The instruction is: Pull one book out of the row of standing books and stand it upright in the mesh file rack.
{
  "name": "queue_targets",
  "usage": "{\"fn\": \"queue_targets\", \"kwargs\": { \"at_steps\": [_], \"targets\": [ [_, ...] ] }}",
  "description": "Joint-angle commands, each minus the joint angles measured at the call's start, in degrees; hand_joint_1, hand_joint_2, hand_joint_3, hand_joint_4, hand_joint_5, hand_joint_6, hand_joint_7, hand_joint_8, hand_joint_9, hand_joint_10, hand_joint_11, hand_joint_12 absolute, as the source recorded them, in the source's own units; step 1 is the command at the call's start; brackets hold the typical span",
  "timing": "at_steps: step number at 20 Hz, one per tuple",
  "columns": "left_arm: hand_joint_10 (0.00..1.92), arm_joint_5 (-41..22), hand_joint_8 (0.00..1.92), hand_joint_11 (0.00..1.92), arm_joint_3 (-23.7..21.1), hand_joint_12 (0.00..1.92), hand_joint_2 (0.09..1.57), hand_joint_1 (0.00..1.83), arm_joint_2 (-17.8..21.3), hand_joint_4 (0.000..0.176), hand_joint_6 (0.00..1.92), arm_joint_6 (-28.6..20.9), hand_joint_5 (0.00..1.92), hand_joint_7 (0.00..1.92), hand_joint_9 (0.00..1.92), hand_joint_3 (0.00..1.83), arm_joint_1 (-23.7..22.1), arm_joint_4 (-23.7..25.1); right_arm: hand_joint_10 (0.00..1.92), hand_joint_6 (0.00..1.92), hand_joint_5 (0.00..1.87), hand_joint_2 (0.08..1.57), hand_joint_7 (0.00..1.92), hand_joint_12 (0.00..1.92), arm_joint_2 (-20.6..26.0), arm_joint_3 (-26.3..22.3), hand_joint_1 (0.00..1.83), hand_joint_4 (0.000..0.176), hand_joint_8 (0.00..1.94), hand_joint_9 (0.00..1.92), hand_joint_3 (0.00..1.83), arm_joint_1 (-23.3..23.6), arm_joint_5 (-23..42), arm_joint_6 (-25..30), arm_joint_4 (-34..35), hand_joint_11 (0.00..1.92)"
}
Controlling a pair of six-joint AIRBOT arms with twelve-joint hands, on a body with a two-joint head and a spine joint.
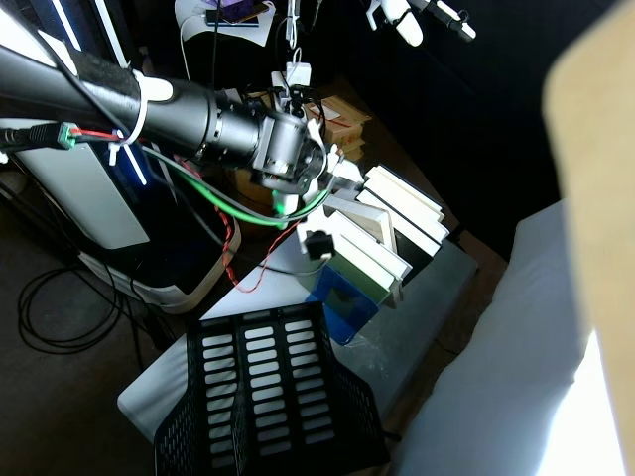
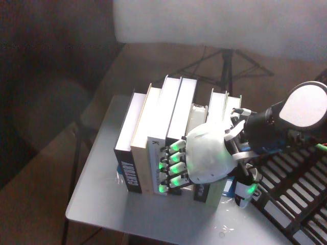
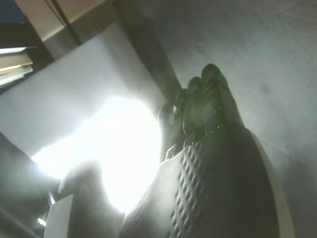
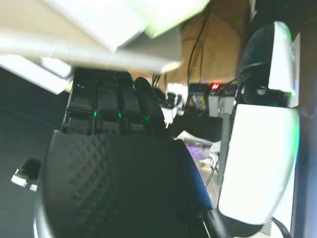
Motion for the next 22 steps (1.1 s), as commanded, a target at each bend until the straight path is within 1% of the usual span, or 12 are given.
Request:
{"fn": "queue_targets", "kwargs": {
  "at_steps": [1,4,5,7,10,13,17,18,19,20,21,22],
  "targets": [
    [0.0,-7.32,0.0,0.0,0.21,0.0,1.38,0.31,0.15,0.058,0.0,-0.26,0.05,0.0,0.0,0.0,-0.36,-1.01,0.0,0.0,0.0,0.83,0.02,0.0,0.53,-0.2,0.91,0.0,0.01,0.0,0.0,0.4,-1.11,-0.14,1.34,0.0],
    [0.0,-7.18,0.0,0.0,0.24,0.0,1.38,0.31,0.15,0.052,0.0,-0.21,0.04,0.0,0.0,0.0,-0.36,-1.0,0.0,0.0,0.0,0.84,0.01,0.0,0.52,0.58,0.9,0.0,0.0,0.0,0.0,0.42,-0.86,0.15,0.76,0.0],
    [0.0,-7.12,0.0,0.0,0.25,0.0,1.38,0.3,0.15,0.064,0.0,-0.21,0.04,0.0,0.0,0.0,-0.37,-1.0,0.0,0.0,0.0,0.85,0.0,0.0,0.51,0.85,0.91,0.0,0.0,0.0,0.0,0.52,-0.78,0.23,0.74,0.0],
    [0.0,-6.99,0.0,0.0,0.25,0.0,1.38,0.3,0.12,0.047,0.0,-0.21,0.05,0.0,0.0,0.0,-0.37,-1.0,0.01,0.0,0.01,0.85,0.03,0.0,0.12,1.3,0.91,0.0,0.01,0.02,0.0,0.8,-0.8,0.41,-0.12,0.0],
    [0.0,-6.81,0.0,0.0,0.33,0.0,1.38,0.3,-0.06,0.048,0.01,-0.14,0.05,0.0,0.0,0.0,-0.37,-0.99,0.01,0.0,0.0,0.84,0.02,0.0,-0.38,1.66,0.93,0.0,0.01,0.01,0.0,0.8,-1.02,0.43,-0.5,0.0],
    [0.0,-6.91,0.0,0.0,0.26,0.0,1.38,0.28,-0.09,0.062,0.0,-0.18,0.05,0.0,0.0,0.0,-0.37,-1.0,0.0,0.0,0.0,0.87,0.0,0.0,-0.69,1.62,0.9,0.0,0.0,0.0,0.01,0.58,-1.34,0.58,-1.41,0.0],
    [0.0,-7.0,0.0,0.0,0.24,0.0,1.38,0.28,-0.09,0.053,0.0,-0.25,0.04,0.0,0.0,0.0,-0.37,-1.0,0.0,0.0,0.0,0.89,0.01,0.0,-1.69,2.23,0.9,0.0,0.0,0.0,0.02,-0.7,-2.88,0.72,-3.44,0.0],
    [0.0,-7.02,0.0,0.0,0.23,0.0,1.38,0.28,-0.09,0.067,0.0,-0.25,0.04,0.0,0.0,0.0,-0.37,-1.0,0.03,0.03,0.06,0.87,0.09,0.01,-1.88,2.33,0.87,0.0,0.04,0.08,0.01,-0.95,-3.06,0.72,-3.66,0.02],
    [0.0,-7.04,0.0,0.0,0.23,0.0,1.38,0.27,-0.1,0.062,0.0,-0.25,0.04,0.0,0.0,0.0,-0.37,-1.0,0.06,0.01,0.13,0.87,0.16,0.23,-2.55,2.5,0.91,0.0,0.01,0.12,0.0,-1.58,-3.49,0.72,-4.15,0.0],
    [0.0,-7.04,0.0,0.0,0.22,0.0,1.38,0.27,-0.13,0.062,0.0,-0.25,0.04,0.0,0.0,0.0,-0.37,-1.0,0.06,0.01,0.13,0.87,0.16,0.23,-2.81,2.56,0.91,0.0,0.01,0.12,0.0,-1.83,-3.66,0.72,-4.89,0.0],
    [0.0,-7.06,0.0,0.0,0.22,0.0,1.38,0.27,-0.14,0.063,0.0,-0.25,0.05,0.0,0.0,0.0,-0.37,-1.0,0.14,0.06,0.29,0.83,0.34,0.95,-2.99,2.55,0.99,0.0,0.05,0.28,0.0,-1.97,-3.99,0.72,-5.44,0.0],
    [0.0,-7.07,0.0,0.0,0.22,0.0,1.38,0.27,-0.14,0.063,0.0,-0.27,0.05,0.0,0.0,0.0,-0.37,-0.99,0.14,0.06,0.29,0.83,0.34,0.95,-3.13,2.54,0.99,0.0,0.05,0.28,0.0,-2.07,-4.26,0.72,-5.79,0.0]
  ]
}}
